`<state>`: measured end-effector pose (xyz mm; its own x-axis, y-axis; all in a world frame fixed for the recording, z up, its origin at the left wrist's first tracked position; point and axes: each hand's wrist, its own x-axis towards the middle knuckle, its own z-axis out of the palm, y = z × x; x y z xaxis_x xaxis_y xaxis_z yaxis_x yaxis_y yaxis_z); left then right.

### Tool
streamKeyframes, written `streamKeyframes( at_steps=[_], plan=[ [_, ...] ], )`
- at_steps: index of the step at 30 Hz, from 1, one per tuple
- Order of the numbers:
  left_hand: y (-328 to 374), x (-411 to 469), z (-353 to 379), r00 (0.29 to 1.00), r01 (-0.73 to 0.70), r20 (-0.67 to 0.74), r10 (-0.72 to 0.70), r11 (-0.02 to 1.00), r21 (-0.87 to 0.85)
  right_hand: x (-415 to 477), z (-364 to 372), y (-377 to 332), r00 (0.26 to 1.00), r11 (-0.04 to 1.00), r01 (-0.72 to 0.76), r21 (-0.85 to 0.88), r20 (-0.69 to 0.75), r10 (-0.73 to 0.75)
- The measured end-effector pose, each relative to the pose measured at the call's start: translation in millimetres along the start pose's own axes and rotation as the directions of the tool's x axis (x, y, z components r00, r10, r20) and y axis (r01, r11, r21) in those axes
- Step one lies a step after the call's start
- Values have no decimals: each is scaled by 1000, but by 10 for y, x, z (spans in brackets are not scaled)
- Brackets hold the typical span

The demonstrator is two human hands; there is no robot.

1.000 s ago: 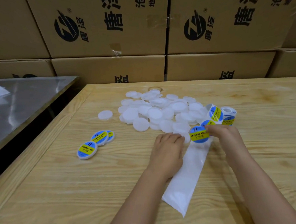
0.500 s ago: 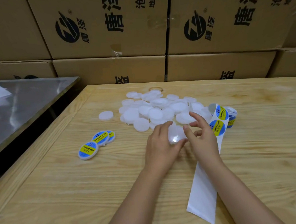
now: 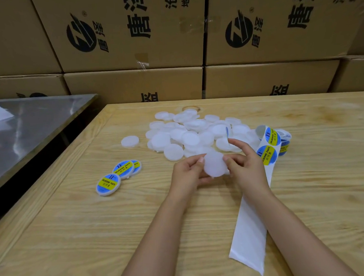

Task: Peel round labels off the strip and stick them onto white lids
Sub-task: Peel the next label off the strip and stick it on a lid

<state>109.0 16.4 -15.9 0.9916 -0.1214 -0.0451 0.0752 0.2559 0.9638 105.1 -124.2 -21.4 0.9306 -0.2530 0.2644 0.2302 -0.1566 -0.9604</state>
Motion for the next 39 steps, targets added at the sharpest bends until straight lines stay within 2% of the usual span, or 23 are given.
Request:
streamKeyframes(
  at_steps=[2, 4, 7, 10, 13, 17, 33, 36, 39],
  plan=[
    [6, -3, -6, 1000, 9, 7, -8, 1000, -25, 6, -7, -17, 999, 999, 34, 1, -21, -34],
    [6, 1, -14, 1000, 21, 1, -21, 998, -61, 24, -35, -52, 997, 996, 35, 78, -76, -29],
    [6, 19, -40, 999, 31, 11, -30, 995, -90, 61, -110, -114, 989, 944, -95, 317, -81, 127],
    [7, 20, -48, 999, 23, 44, -18, 995, -101, 69, -150, -128, 963, 872, -262, 414, 56, 263],
    [-1, 18, -52, 996, 15, 84, -7, 995, -97, 42, -115, -132, 930, 841, -367, 398, 164, 329],
    [-8, 20, -50, 994, 12, 112, -2, 996, -93, 32, -88, -138, 921, 857, -382, 346, 218, 322],
    [-19, 26, -38, 996, 12, 88, -4, 995, -98, 47, -64, -92, 954, 911, -300, 283, 111, 280],
    [-25, 30, -25, 998, 7, 69, -2, 997, -71, 29, -39, -92, 969, 949, -248, 194, 44, 244],
    [-27, 36, -22, 999, 5, 42, -2, 998, -64, -6, 2, -102, 992, 991, -121, 56, -29, 123]
  ],
)
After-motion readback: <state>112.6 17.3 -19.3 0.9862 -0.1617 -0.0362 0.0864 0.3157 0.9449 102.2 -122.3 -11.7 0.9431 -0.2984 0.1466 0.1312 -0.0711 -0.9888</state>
